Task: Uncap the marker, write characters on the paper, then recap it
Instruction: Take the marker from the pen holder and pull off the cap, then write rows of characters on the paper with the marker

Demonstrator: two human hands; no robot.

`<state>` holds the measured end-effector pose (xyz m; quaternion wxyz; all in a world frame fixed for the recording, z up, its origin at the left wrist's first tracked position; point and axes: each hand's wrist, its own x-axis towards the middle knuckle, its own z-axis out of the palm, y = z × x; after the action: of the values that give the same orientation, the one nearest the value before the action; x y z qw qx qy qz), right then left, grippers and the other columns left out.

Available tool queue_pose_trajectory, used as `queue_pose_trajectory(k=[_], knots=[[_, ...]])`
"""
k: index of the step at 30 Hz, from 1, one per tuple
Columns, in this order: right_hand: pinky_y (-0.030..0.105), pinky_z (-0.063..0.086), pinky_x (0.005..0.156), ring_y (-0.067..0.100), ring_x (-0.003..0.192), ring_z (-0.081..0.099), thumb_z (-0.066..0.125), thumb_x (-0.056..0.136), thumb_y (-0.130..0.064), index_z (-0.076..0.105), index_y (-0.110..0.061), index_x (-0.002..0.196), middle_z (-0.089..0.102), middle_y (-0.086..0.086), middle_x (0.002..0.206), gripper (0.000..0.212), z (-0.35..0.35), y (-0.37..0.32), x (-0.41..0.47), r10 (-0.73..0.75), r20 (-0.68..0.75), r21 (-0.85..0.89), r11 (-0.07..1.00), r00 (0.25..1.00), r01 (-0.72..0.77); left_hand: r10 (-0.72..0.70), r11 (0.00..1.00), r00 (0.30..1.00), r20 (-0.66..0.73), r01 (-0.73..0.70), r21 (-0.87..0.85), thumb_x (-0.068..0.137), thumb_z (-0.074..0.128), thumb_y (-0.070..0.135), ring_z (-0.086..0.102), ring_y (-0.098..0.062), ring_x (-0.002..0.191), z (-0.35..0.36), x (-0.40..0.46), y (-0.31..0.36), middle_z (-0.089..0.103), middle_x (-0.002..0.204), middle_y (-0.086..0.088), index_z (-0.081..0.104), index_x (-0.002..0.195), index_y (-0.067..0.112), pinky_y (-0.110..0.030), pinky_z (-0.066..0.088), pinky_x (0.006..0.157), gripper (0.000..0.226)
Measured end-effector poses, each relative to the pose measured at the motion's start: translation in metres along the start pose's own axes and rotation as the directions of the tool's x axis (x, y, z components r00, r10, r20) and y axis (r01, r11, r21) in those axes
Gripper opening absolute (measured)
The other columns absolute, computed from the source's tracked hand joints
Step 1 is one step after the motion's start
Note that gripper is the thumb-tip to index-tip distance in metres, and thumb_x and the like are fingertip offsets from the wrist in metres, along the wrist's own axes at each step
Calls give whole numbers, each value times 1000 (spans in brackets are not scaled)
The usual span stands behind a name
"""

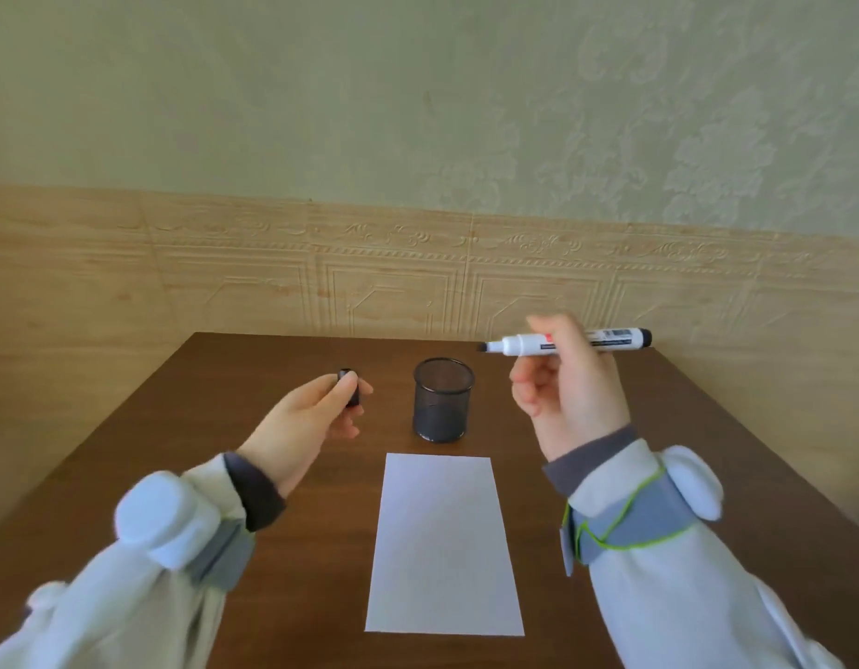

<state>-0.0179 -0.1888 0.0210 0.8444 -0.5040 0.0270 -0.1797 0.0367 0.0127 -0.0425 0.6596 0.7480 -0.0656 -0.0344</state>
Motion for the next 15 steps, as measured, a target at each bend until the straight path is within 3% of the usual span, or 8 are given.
queue_pose_trajectory(k=[4,6,9,12,15], knots=[[19,24,32,15,29,33,52,89,-8,49,-6,58,47,8,37,31,-2,15,-2,73,11,-11,997,997,-72,47,949,988,-147,2,317,85,64,31,65,-9,90,6,18,-51,72,88,9,67,99,22,-23,46,80,17],[20,24,31,15,29,32,51,89,-8,50,-5,60,47,8,37,29,0,21,-1,96,29,0,995,995,-96,14,930,984,-175,52,364,84,67,25,60,-7,95,13,30,-69,68,101,6,63,109,19,-20,42,82,25],[18,25,32,15,29,33,51,89,-9,51,-5,62,48,8,38,27,0,26,1,114,39,-4,993,993,-114,-48,890,979,-200,133,437,89,61,26,57,-19,107,22,48,-88,65,116,-3,58,117,14,-26,44,87,31],[19,26,31,15,29,35,52,88,-9,53,-5,63,49,8,38,25,-2,29,2,134,43,-9,991,990,-133,-46,828,973,-227,164,536,86,64,30,53,-25,112,27,60,-104,62,119,-5,62,116,15,-33,44,93,33],[20,27,31,15,29,36,53,89,-10,54,-4,64,49,8,39,25,-6,29,5,139,32,-15,990,990,-139,-25,829,970,-243,156,537,84,67,29,54,-22,108,32,67,-110,61,120,-4,64,113,17,-32,45,92,32]])
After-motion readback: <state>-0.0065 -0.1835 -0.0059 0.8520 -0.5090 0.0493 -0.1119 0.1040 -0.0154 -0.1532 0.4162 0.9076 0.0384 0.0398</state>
